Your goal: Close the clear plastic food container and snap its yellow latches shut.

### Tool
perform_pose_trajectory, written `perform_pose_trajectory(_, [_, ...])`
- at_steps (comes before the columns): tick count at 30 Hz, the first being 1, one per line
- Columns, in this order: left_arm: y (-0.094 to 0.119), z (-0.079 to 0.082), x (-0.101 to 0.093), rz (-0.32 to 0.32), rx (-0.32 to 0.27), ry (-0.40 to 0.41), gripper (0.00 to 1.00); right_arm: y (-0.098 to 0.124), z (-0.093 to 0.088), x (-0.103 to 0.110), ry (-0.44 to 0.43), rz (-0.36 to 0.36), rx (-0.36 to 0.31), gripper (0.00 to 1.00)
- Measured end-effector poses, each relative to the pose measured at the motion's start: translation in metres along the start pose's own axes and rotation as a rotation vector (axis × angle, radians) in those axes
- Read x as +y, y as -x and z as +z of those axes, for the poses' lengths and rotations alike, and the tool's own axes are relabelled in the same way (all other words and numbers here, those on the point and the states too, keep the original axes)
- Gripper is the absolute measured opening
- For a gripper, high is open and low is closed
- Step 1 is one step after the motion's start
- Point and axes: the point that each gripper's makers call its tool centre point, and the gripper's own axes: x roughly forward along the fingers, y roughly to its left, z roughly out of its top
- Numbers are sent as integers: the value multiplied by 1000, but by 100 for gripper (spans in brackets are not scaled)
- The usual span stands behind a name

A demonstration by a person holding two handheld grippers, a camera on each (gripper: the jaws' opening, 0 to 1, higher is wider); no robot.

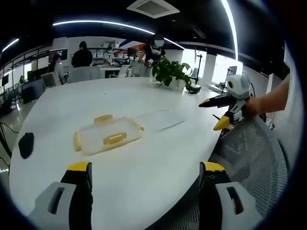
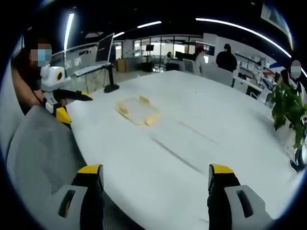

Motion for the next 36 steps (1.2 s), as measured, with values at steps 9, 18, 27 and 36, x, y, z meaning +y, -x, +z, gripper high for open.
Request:
perform_pose_trajectory(9, [-1,0,-4,-18,6,-14,92,0,0,-2,0,-11,0,91])
perform_pose_trajectory(18, [-1,0,-3,-16,12,-30,93,-1,3,2,26,-3,5,90])
perform_pose_trajectory(27, [-2,2,-1,-21,31,-23,93,-8,11,10,82,59,18,89])
perform_pose_trajectory(36, [-12,3,11,-45,64,-39,91,-25,15,9,110,110,36,84])
